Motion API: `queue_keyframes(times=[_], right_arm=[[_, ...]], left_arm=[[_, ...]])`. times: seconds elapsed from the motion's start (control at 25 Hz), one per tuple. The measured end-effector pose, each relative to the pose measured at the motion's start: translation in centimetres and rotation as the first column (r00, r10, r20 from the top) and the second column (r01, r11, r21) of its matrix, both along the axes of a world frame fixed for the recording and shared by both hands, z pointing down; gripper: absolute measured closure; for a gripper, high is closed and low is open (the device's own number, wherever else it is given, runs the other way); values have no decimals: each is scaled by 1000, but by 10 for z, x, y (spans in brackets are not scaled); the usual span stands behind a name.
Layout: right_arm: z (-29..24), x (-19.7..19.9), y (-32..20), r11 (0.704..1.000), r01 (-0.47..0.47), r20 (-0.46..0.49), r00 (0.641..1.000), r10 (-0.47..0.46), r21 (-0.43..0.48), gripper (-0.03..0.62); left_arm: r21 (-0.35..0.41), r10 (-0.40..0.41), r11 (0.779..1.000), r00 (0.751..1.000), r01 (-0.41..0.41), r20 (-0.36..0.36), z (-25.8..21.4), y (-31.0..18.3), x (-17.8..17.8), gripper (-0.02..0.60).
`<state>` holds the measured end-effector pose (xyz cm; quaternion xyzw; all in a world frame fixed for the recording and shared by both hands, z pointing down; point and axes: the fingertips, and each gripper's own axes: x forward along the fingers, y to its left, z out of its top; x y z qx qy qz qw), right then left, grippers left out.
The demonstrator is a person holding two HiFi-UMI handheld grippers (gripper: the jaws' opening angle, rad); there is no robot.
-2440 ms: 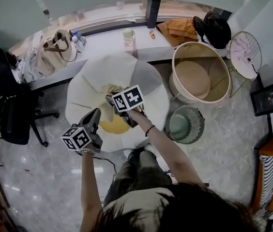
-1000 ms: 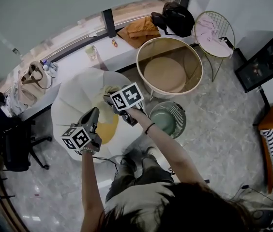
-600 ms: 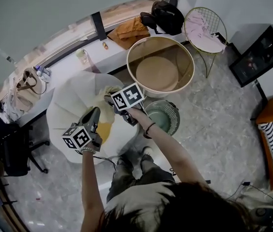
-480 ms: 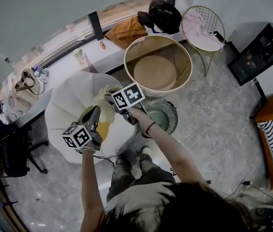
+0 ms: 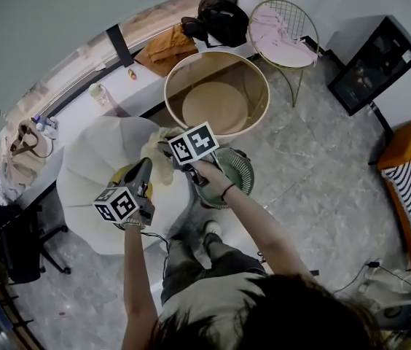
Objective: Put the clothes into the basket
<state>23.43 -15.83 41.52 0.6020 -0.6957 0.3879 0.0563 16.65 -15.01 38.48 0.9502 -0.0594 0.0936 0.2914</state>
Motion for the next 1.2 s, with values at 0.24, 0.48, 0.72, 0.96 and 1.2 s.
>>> queue_keyframes(times=[0.24,0.48,0.72,0.96,1.2], right_arm=[[2,32,20,998,-64,-1,998,64,-10,507],[4,60,38,987,-160,23,987,160,-12,507],[15,86,65,971,-235,30,971,237,-41,507],[27,104,89,951,-301,48,951,305,-65,507],[30,119,110,930,-357,47,931,362,-84,507]], left_arm=[[-11,68,998,998,-68,3,2,19,31,571],[-21,153,988,988,-153,20,4,27,58,571],[-40,243,969,969,-242,40,11,46,88,571],[-65,320,946,946,-317,51,22,67,110,571],[-78,380,924,924,-376,50,24,79,127,571]])
